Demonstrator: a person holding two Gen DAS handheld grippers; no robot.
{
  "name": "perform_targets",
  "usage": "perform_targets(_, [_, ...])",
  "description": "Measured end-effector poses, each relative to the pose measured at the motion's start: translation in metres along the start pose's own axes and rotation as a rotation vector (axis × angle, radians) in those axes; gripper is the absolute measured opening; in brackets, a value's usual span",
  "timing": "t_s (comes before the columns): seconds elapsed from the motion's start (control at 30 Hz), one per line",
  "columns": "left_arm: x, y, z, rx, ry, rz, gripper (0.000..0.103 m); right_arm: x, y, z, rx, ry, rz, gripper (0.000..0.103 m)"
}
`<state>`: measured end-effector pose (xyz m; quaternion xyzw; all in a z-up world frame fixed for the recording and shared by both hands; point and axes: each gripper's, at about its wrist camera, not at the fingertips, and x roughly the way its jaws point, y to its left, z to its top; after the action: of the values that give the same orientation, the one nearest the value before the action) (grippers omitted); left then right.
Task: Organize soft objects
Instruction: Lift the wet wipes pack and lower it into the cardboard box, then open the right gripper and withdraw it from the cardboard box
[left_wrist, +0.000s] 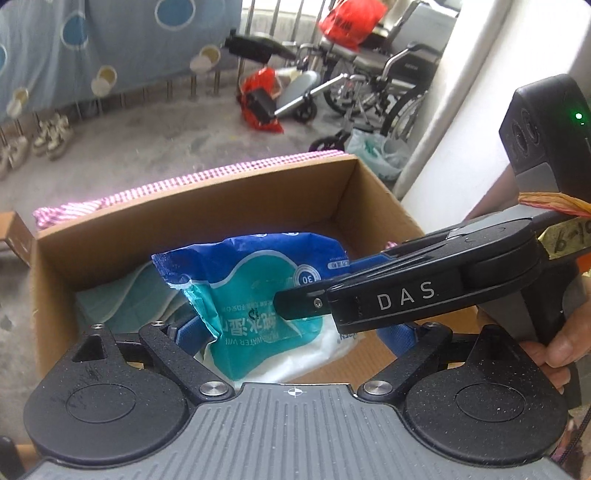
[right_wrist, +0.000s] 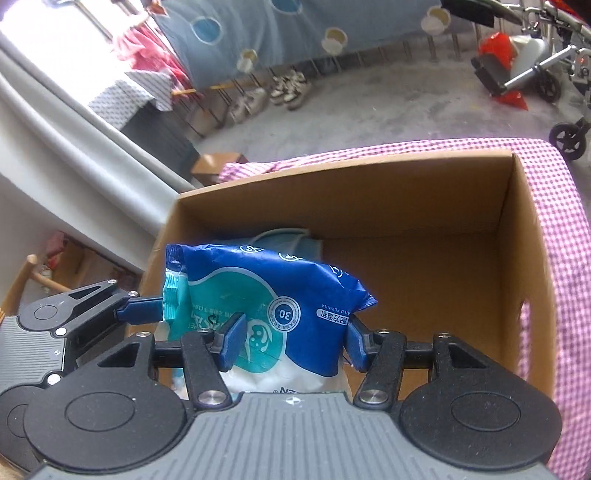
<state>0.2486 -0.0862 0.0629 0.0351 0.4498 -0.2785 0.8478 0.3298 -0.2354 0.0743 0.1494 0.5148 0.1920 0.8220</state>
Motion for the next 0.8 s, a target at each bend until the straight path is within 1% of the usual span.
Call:
perform_targets(0.1, [0.031,0.013,0.015,-0.042,0.050,-0.026,0.094,0.020,-0.012,0.019,-0.003,0.046,-0.042,0.059])
perform_targets(0.23, [0.068,0.023,0.025,-0.068,0.103,-0.029,0.094,0.044,-0.020,0.038,-0.026,0.085,-0.106,0.059])
perform_targets(0.33, [0.092,0.032,0.029,-0.105,0.145,-0.032,0.094,0.063,-0.024,0.050,-0.066,0.098,-0.170,0.059])
perform_targets(0.43, [0.114,0.039,0.031,-0.131,0.190,-0.034,0.094,0.082,-0.031,0.057,-0.078,0.114,-0.225,0.059])
perform_targets(0.5, [0.126,0.042,0.033,-0.146,0.215,-0.030,0.094,0.090,-0.037,0.059,-0.080,0.108,-0.235,0.059])
perform_targets(0.57, [0.129,0.046,0.031,-0.158,0.214,-0.002,0.094,0.089,-0.040,0.061,-0.071,0.089,-0.229,0.059])
perform_targets(0.63, [0.124,0.049,0.030,-0.167,0.188,-0.001,0.095,0.083,-0.039,0.060,-0.074,0.063,-0.227,0.059])
perform_targets(0.73, [0.111,0.058,0.029,-0.194,0.165,-0.004,0.098,0.062,-0.034,0.059,-0.088,0.000,-0.234,0.059])
perform_targets(0.8, [0.098,0.061,0.030,-0.204,0.128,-0.005,0.099,0.046,-0.032,0.059,-0.091,-0.035,-0.222,0.059])
